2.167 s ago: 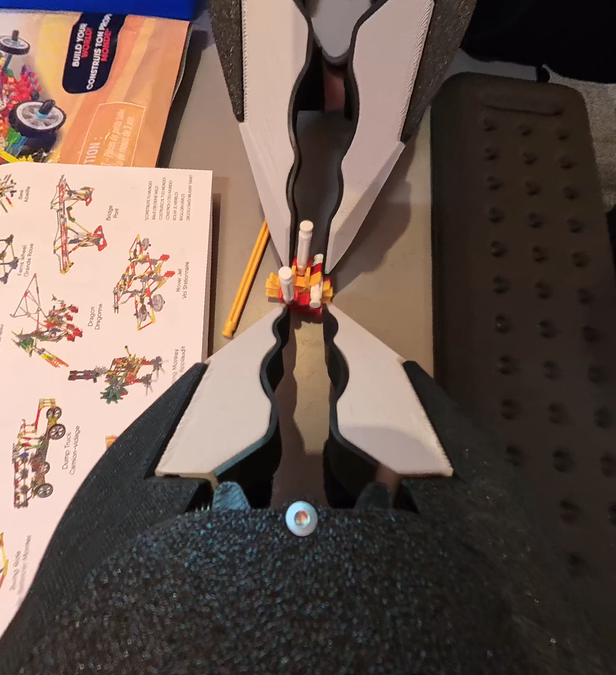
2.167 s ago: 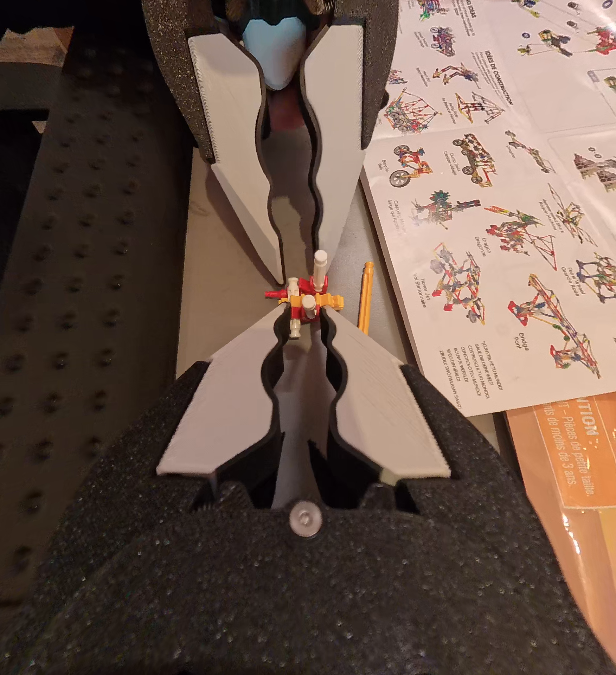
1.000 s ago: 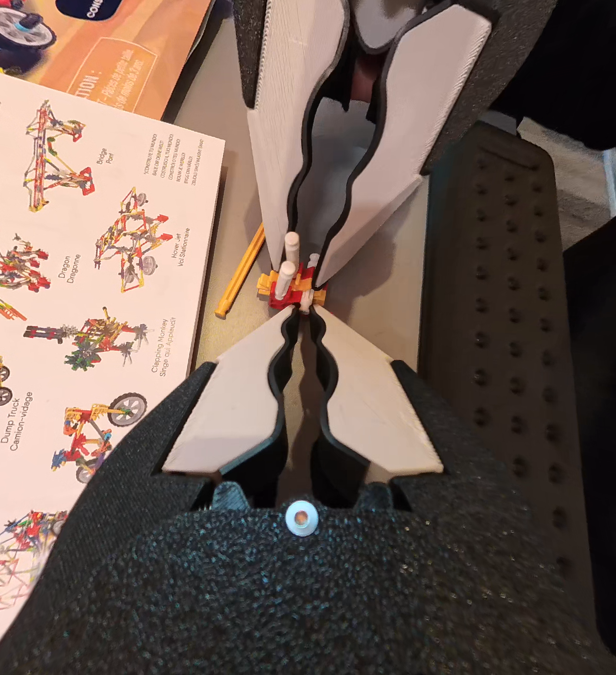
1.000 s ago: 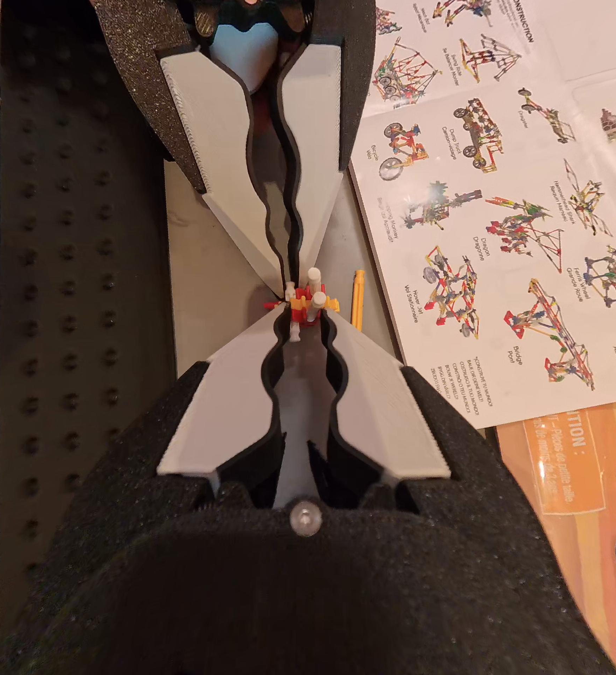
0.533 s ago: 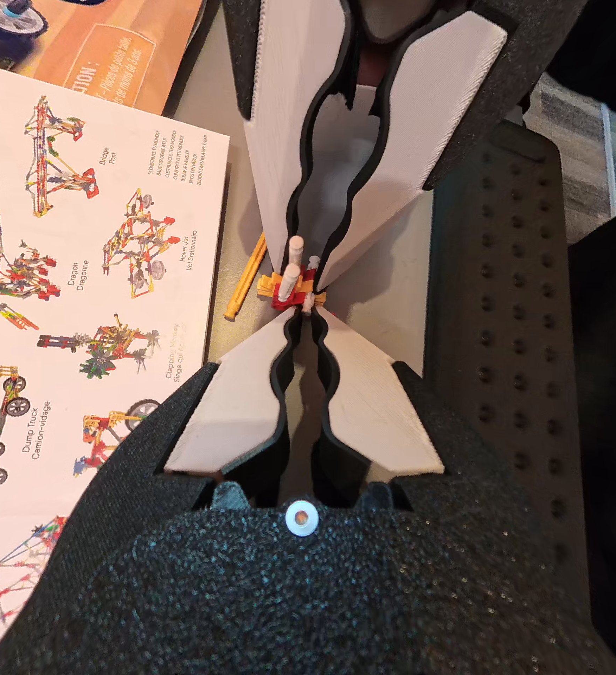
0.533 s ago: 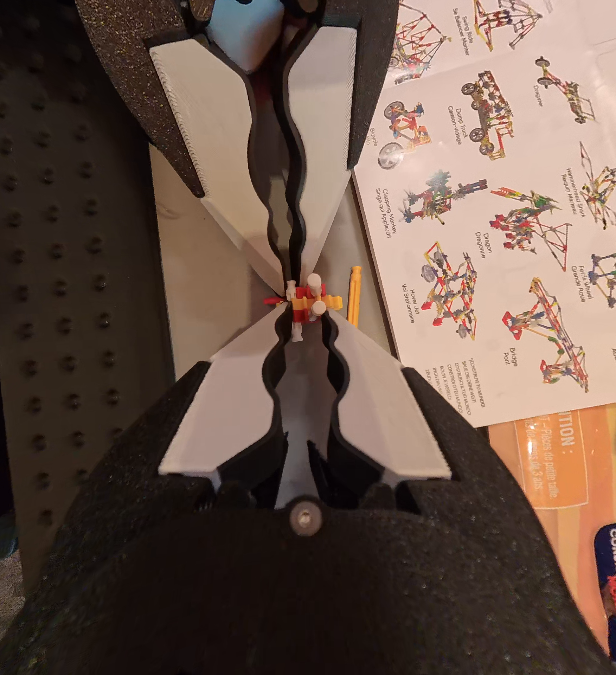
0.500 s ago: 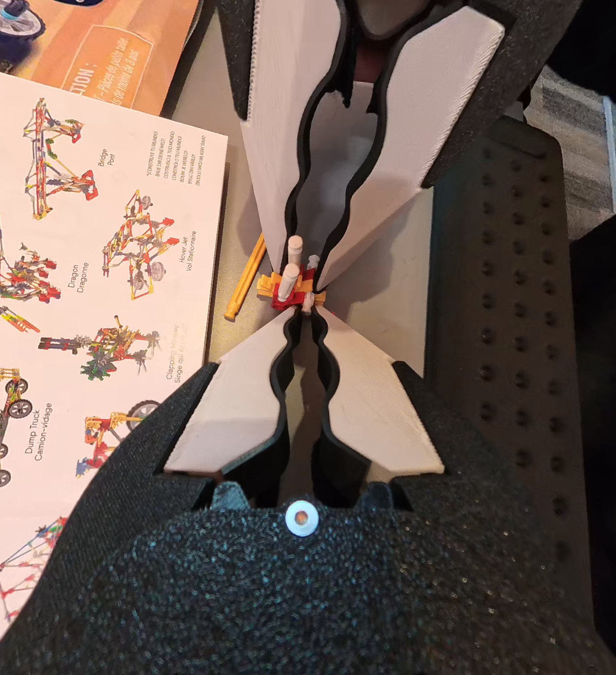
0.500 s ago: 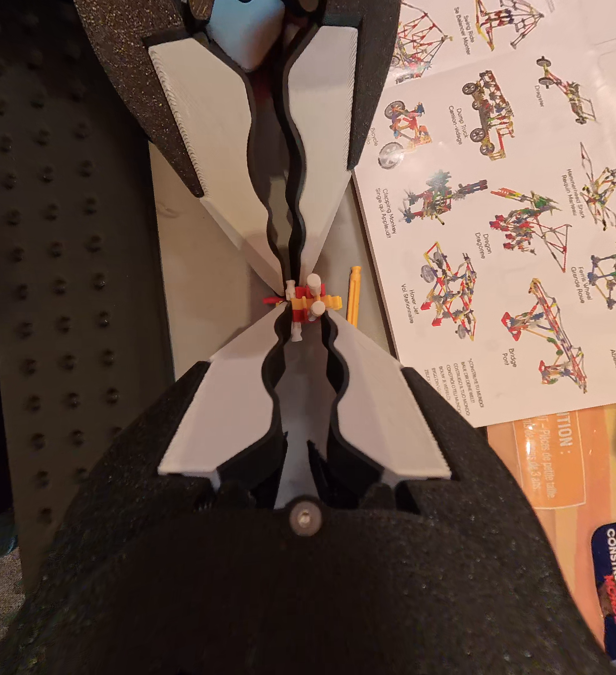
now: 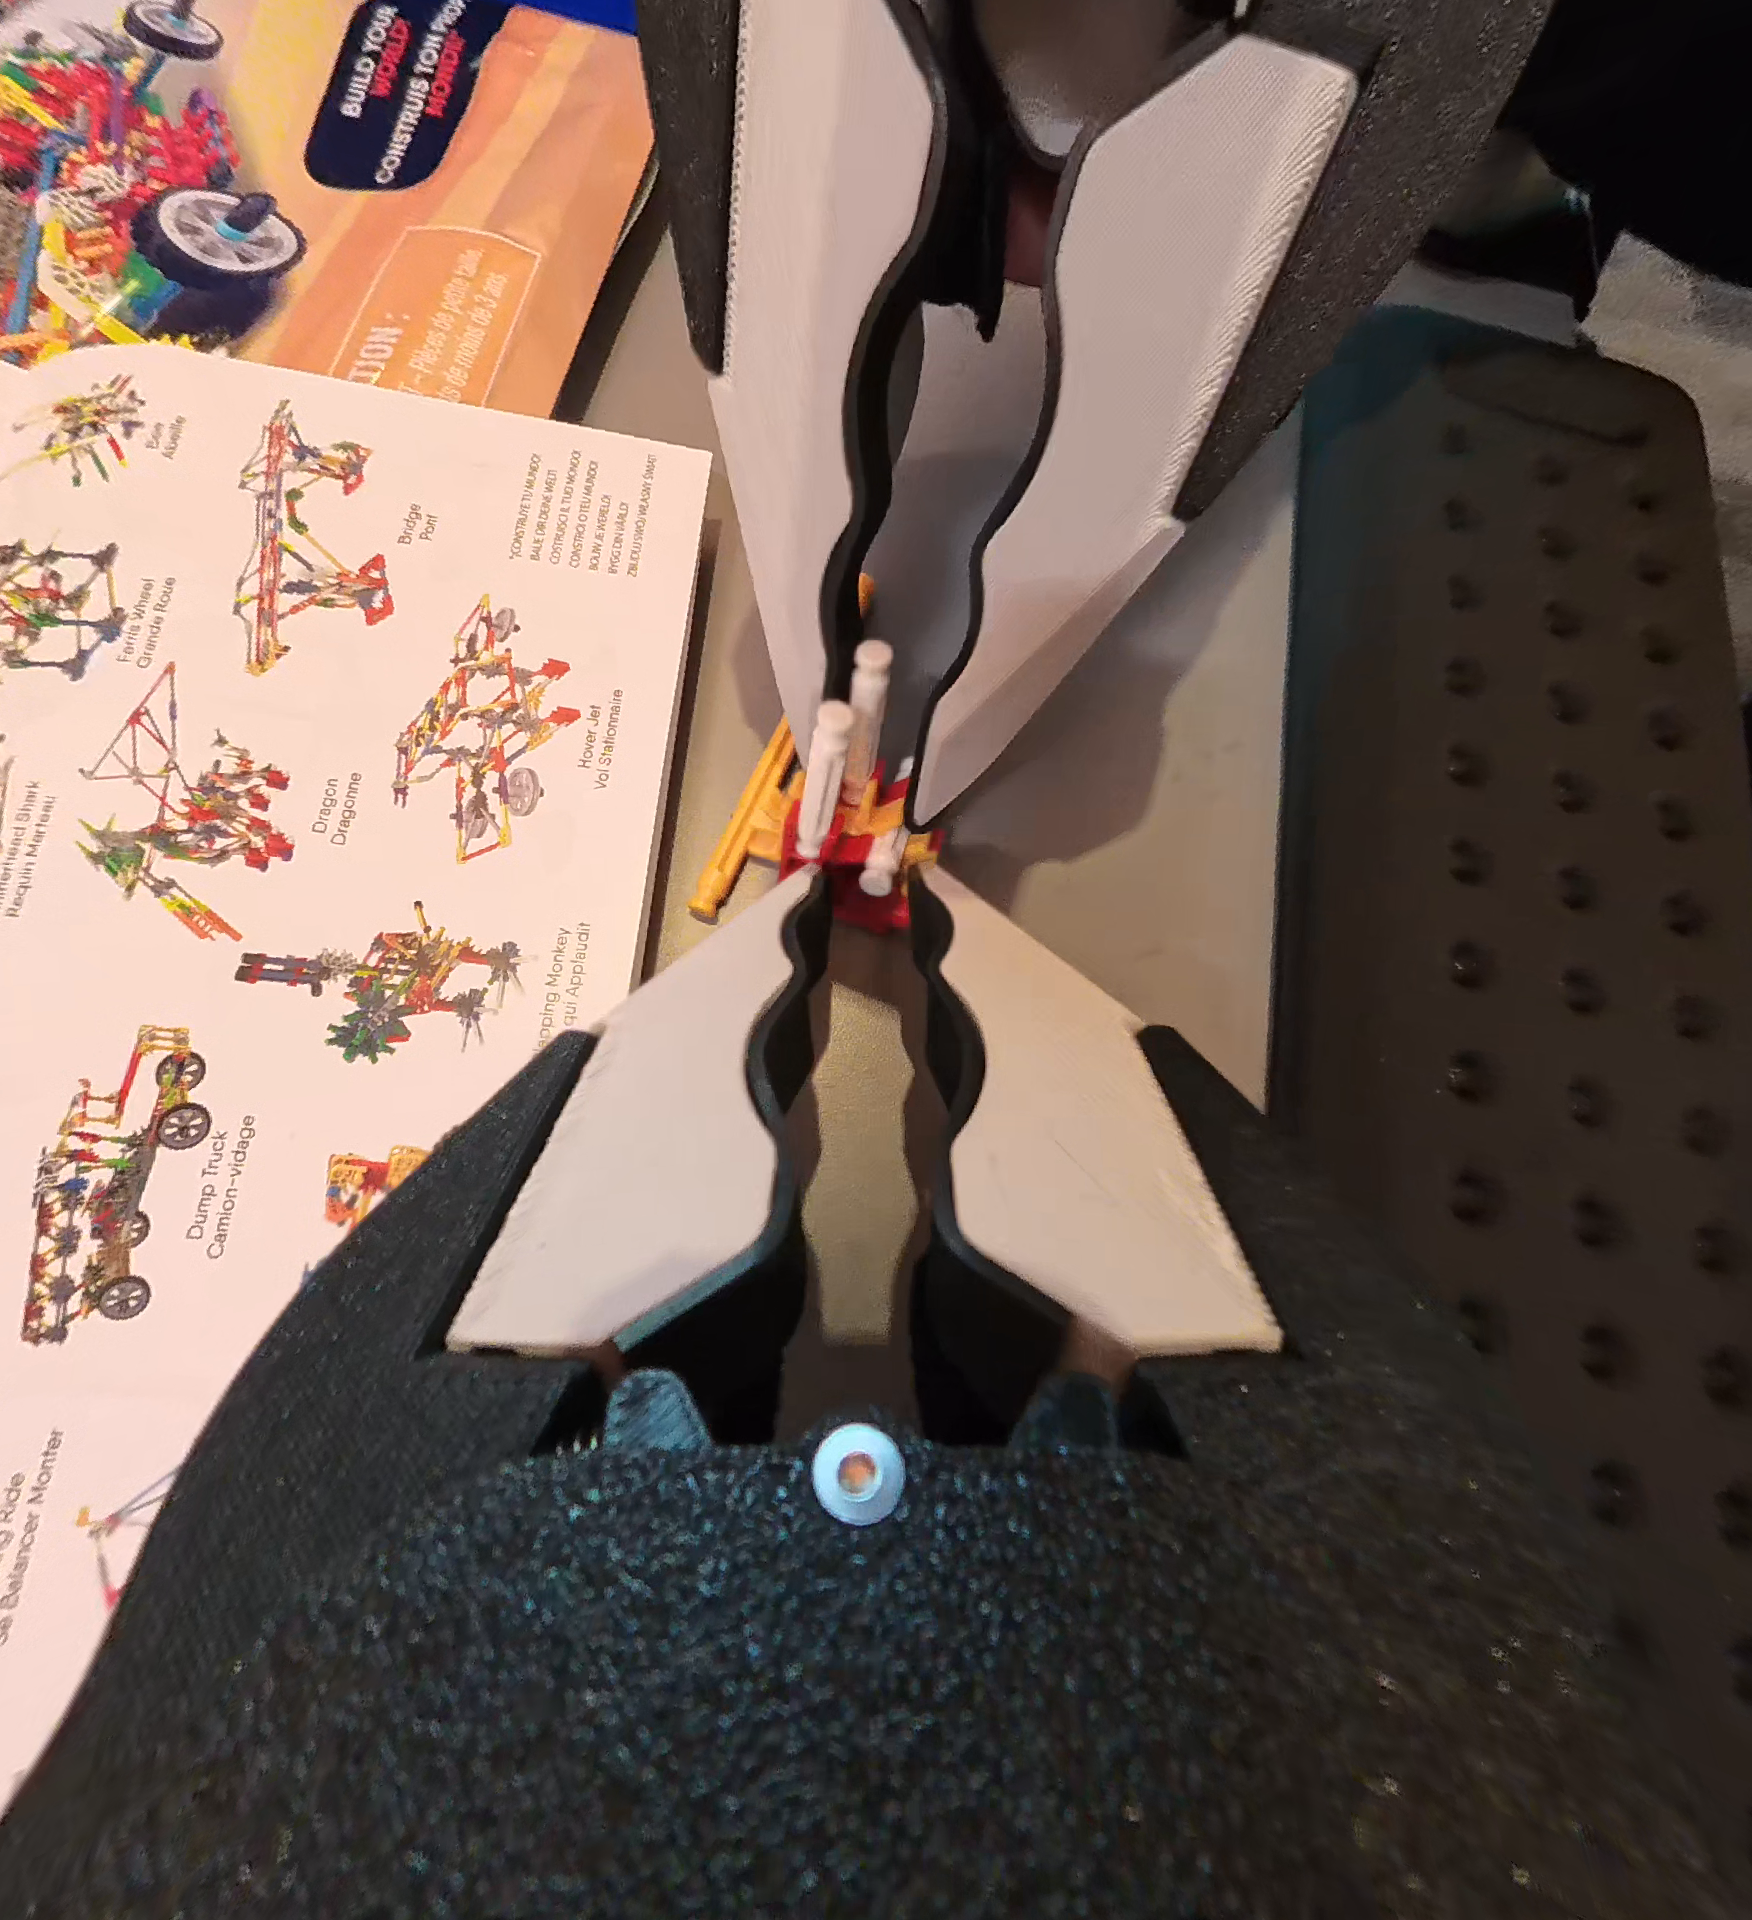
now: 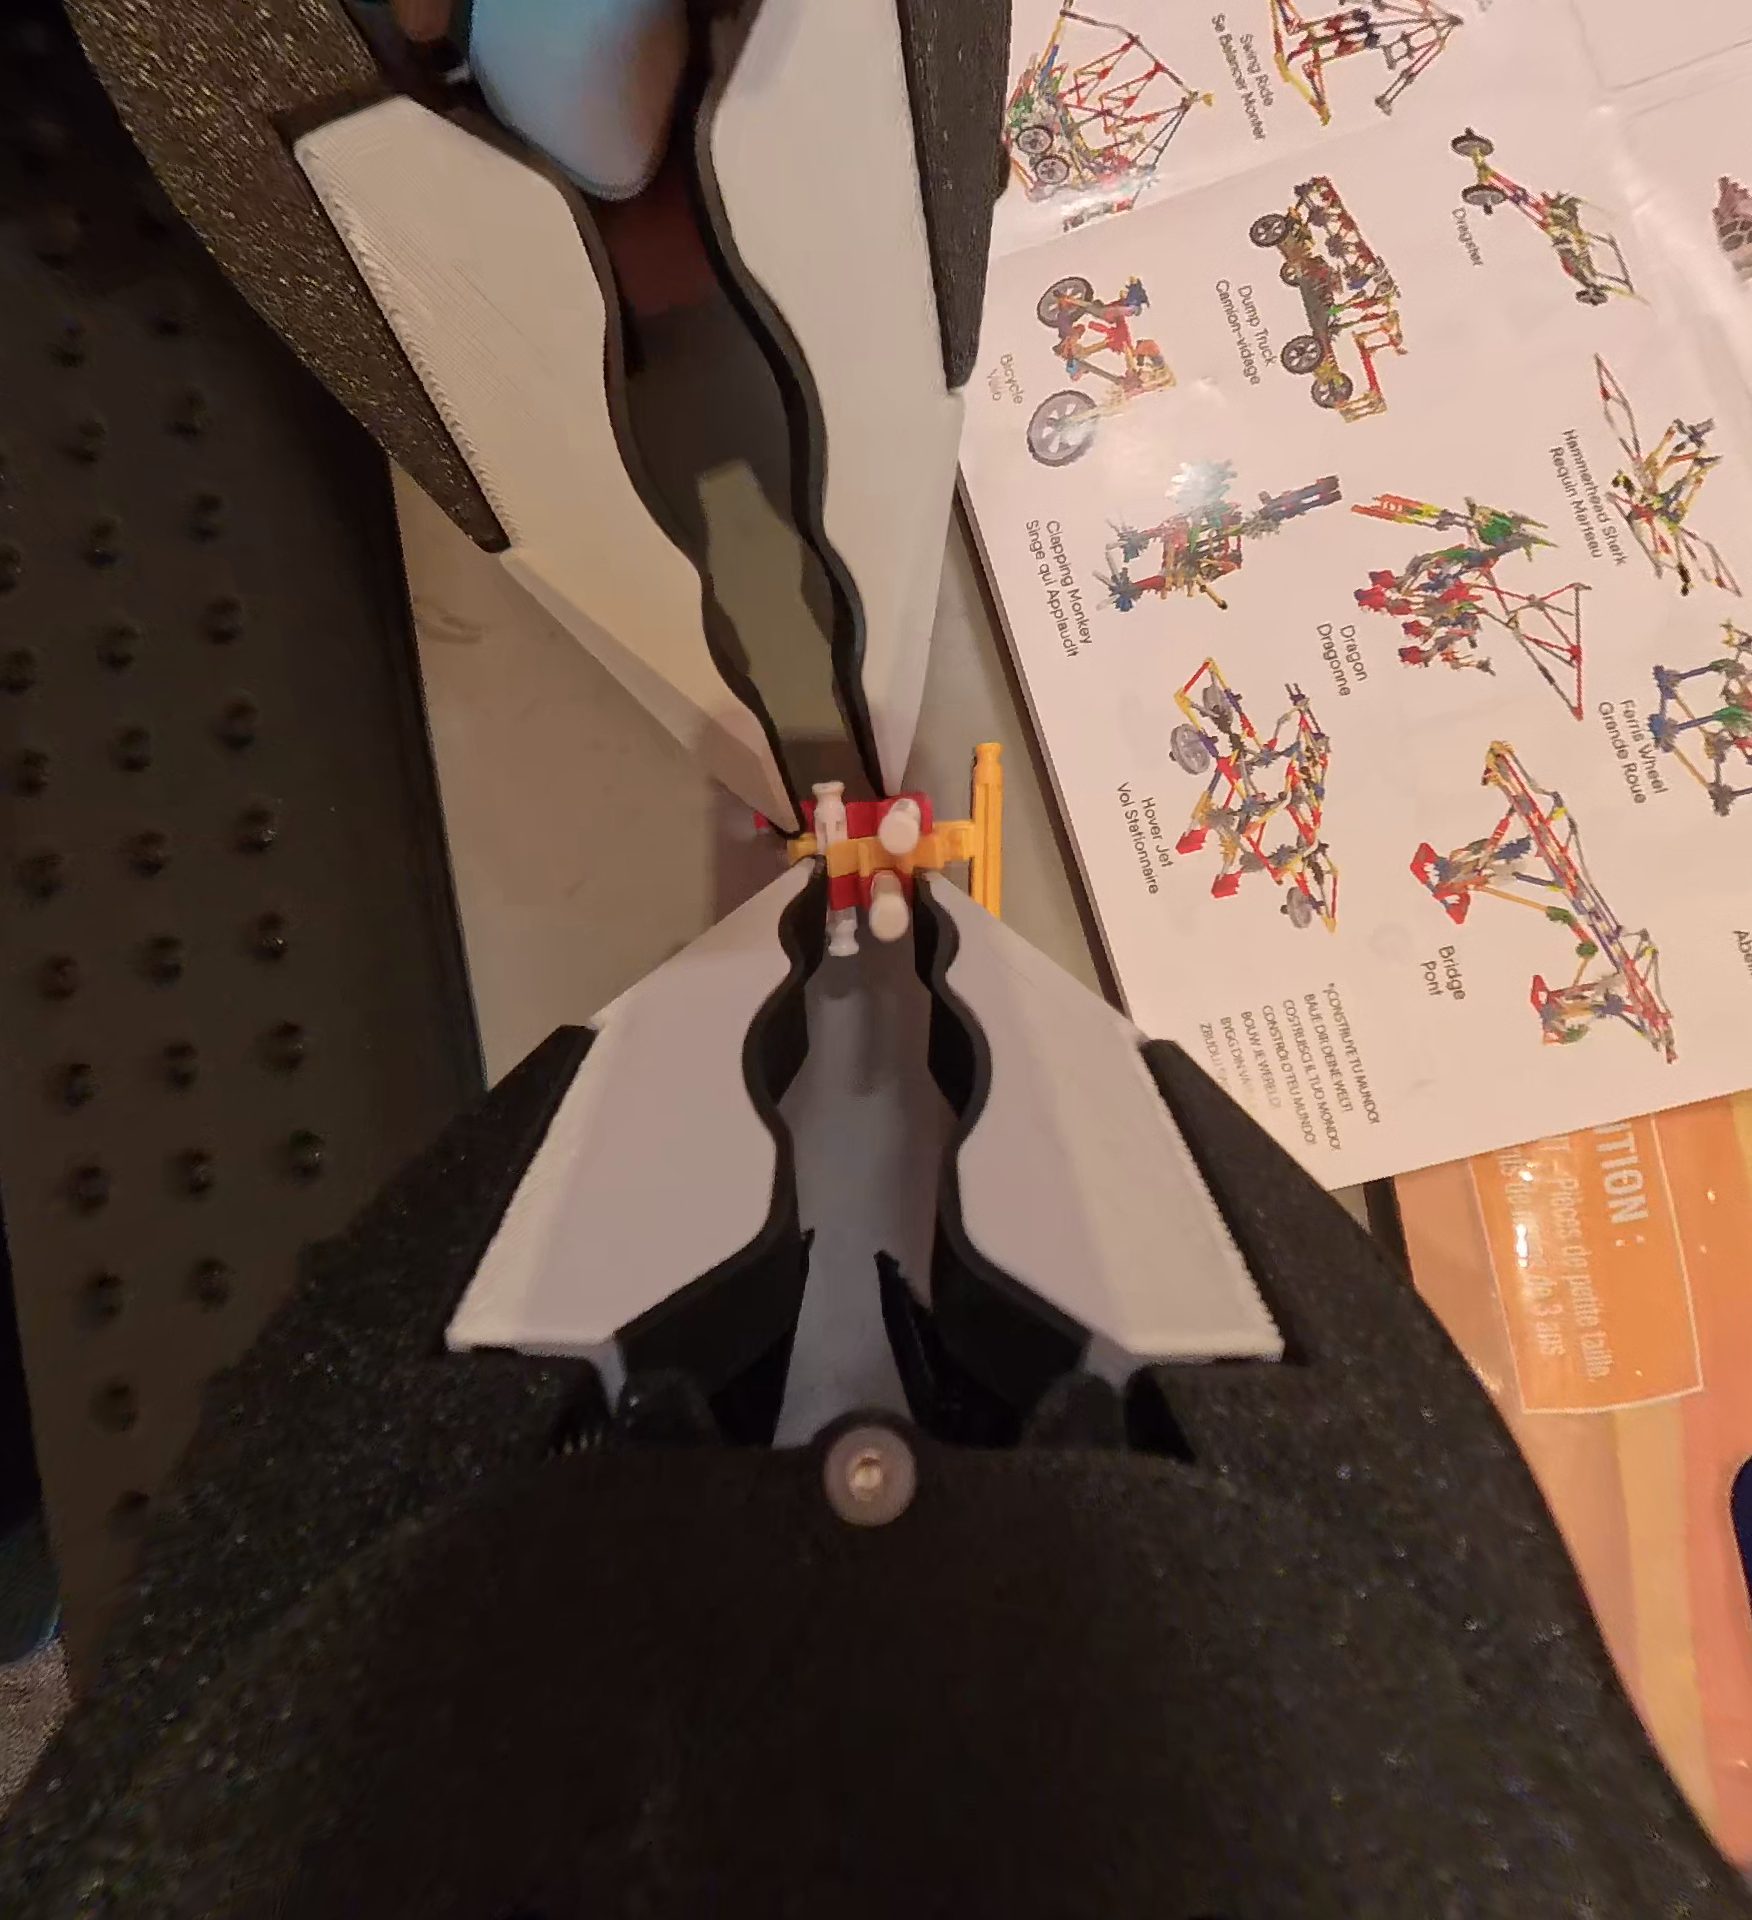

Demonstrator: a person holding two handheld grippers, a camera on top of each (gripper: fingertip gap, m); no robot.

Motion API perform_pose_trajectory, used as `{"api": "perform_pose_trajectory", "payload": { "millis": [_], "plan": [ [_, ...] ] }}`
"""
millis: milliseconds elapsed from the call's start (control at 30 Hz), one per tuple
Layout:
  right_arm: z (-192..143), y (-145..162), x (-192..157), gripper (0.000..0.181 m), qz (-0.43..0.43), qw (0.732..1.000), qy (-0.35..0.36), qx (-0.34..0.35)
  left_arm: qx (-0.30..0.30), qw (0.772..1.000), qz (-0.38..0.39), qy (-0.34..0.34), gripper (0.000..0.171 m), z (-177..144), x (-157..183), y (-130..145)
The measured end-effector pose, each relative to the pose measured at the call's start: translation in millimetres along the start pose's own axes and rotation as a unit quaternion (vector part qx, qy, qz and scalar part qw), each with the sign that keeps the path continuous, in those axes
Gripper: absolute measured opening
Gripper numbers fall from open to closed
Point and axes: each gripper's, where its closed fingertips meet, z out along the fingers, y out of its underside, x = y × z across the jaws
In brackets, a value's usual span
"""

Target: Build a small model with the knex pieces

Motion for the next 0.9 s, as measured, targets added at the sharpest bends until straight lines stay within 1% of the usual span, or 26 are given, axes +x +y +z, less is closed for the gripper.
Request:
{"api": "perform_pose_trajectory", "payload": {
  "millis": [100,233,300,467,533,633,900],
  "plan": [
    [0.4,-0.6,0.0,0.015,0.002,1.0,0.001,0.003,-0.003,1.0,0.011,-0.007,0.007,0.1,-0.6,0.5],
    [0.2,-1.4,0.4,0.015,-0.001,1.0,0.003,0.006,-0.003,1.0,0.016,-0.003,0.006,-0.1,0.0,0.8],
    [-0.5,-1.4,2.1,0.015,-0.003,1.0,0.008,0.007,-0.004,1.0,0.019,-0.003,0.002,0.2,0.5,0.9],
    [-2.3,1.9,6.4,0.015,0.0,0.999,0.014,0.029,-0.019,0.999,0.046,-0.009,0.001,4.5,-2.6,-2.5],
    [-3.1,2.6,7.6,0.015,0.001,0.999,0.015,0.037,-0.029,0.998,0.053,-0.004,0.001,5.7,-3.5,-3.5],
    [-3.3,2.5,8.3,0.015,0.004,0.999,0.012,0.05,-0.025,0.999,0.047,0.008,0.0,6.6,-3.6,-4.5],
    [-3.0,1.9,8.1,0.015,0.0,0.997,0.002,0.08,-0.037,0.996,0.072,0.035,0.0,6.6,-3.4,-4.1]
  ]
}}
